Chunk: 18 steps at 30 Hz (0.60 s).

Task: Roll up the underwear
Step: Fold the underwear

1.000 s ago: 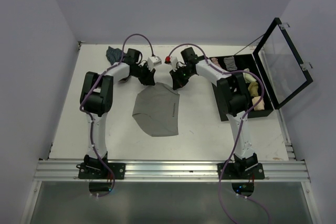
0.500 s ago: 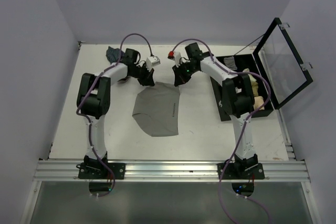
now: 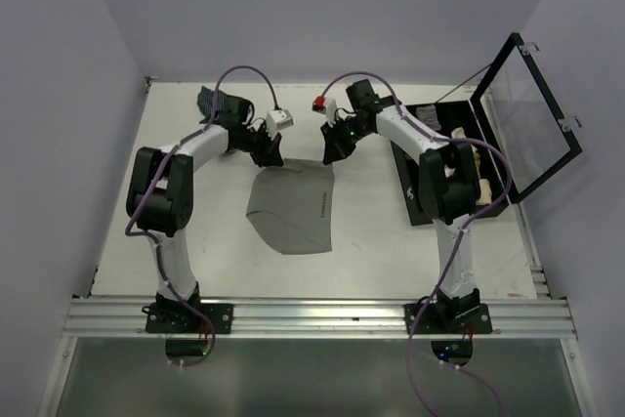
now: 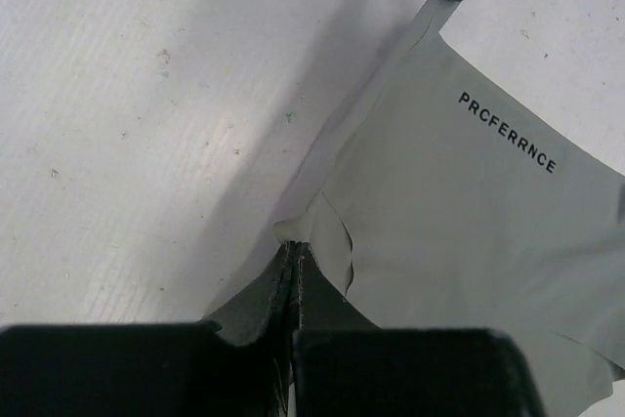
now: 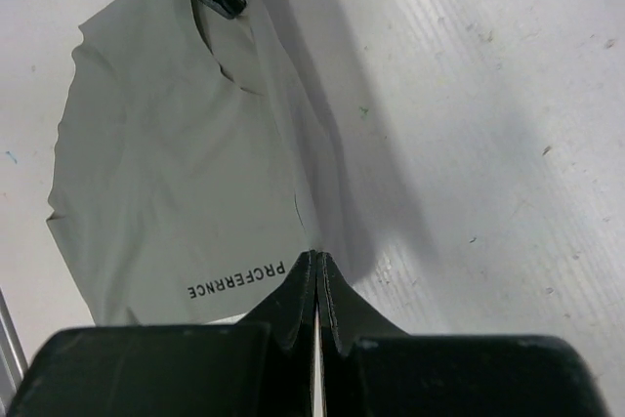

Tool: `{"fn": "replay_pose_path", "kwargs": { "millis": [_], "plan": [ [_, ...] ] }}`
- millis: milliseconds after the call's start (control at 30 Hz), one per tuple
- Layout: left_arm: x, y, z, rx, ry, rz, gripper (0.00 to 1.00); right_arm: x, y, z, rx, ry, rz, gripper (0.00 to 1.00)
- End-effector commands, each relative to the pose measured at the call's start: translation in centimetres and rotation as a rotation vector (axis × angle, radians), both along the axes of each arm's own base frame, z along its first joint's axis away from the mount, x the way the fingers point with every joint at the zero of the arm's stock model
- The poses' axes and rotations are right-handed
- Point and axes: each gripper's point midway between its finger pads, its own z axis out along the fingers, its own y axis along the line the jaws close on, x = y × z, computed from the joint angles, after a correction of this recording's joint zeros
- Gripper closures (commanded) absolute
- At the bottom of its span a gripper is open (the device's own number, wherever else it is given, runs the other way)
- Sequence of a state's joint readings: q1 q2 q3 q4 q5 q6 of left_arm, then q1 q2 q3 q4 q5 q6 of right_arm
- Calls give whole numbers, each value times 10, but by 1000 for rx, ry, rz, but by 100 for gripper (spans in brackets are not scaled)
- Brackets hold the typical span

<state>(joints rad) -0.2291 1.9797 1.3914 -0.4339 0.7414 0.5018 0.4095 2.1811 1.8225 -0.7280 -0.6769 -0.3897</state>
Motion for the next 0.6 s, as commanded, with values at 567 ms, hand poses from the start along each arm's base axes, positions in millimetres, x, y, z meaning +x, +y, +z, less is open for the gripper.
{"fn": "replay_pose_path", "kwargs": {
  "millis": [567],
  "plan": [
    [-72, 14, 45, -40, -70, -76, 100, -85, 6, 58, 88, 4, 114, 100]
  ]
}}
